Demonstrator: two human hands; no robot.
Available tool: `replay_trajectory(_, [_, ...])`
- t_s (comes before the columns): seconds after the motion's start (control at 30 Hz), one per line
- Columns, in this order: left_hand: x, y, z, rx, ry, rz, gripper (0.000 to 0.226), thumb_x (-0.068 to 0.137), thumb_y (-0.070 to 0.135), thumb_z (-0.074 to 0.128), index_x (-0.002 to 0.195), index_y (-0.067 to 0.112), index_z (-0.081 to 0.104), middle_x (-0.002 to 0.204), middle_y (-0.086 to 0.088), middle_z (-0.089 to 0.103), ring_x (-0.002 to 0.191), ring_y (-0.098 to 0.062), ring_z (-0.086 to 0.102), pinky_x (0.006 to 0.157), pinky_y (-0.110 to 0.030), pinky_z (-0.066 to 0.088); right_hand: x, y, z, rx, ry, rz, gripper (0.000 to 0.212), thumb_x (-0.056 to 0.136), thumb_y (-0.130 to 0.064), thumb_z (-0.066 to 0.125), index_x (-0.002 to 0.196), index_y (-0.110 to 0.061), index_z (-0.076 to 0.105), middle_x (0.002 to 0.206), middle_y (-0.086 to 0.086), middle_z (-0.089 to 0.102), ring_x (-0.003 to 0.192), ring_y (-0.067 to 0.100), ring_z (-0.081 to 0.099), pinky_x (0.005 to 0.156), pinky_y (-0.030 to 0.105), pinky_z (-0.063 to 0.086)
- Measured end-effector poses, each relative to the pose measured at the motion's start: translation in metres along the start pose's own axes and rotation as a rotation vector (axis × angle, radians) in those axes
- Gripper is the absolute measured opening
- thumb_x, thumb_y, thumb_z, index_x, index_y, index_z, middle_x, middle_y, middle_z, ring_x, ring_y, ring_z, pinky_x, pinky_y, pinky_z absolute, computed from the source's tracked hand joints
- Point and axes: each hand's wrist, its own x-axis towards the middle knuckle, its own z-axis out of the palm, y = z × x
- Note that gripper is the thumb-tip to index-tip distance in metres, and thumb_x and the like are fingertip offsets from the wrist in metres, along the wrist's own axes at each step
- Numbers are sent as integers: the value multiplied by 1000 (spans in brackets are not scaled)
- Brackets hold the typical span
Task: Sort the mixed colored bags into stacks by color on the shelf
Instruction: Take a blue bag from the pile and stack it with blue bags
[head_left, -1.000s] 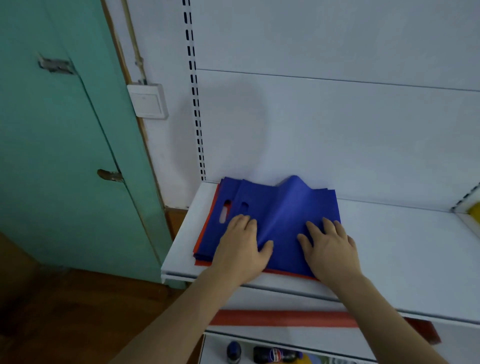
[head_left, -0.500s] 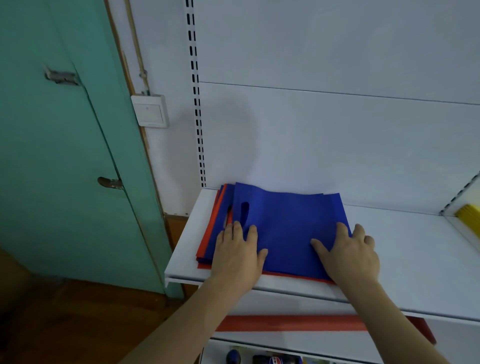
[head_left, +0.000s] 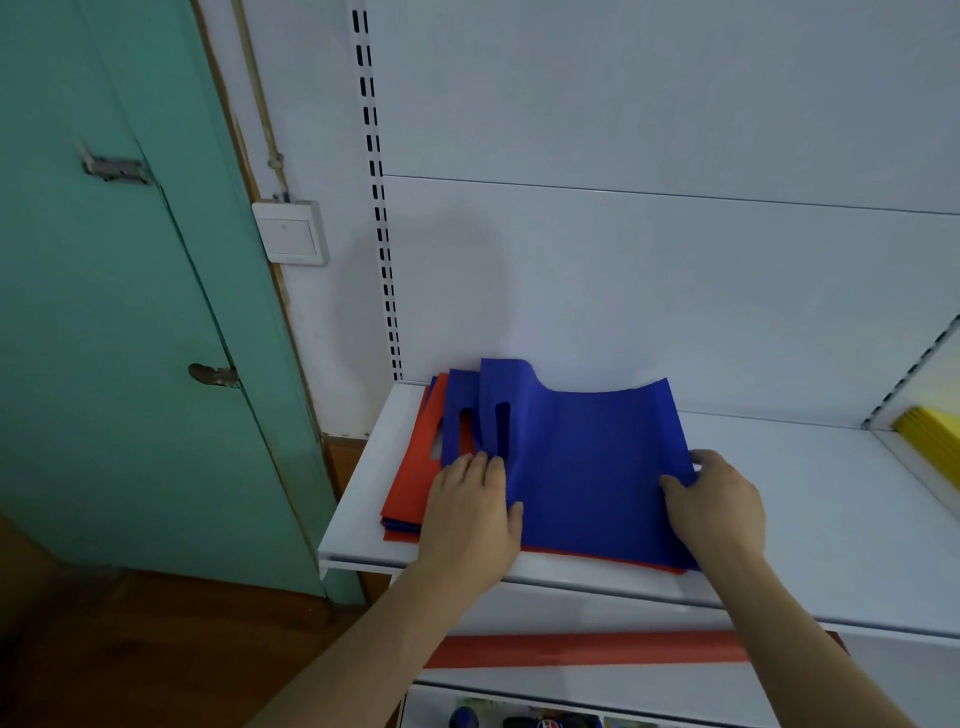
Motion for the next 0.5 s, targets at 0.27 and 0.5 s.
replay_trajectory(0.27, [1,4,6,9,-43,103,62,109,43,41,164,23,21,172,-1,19,159,-30,12,127,-53,25,1,7,-1,8,100,-77,33,97,-19,55,129,-18,65,103,7,73,90,34,65,76,43,56])
replay_trajectory(0.5, [9,5,-7,-351,26,52,64,101,65,47,143,20,63,170,1,26,160,-20,9,129,-39,17,14,11,-4,48,-12,-16,22,95,-21,61,75,-12,60,68,5,64,66,28,61,59,37,49])
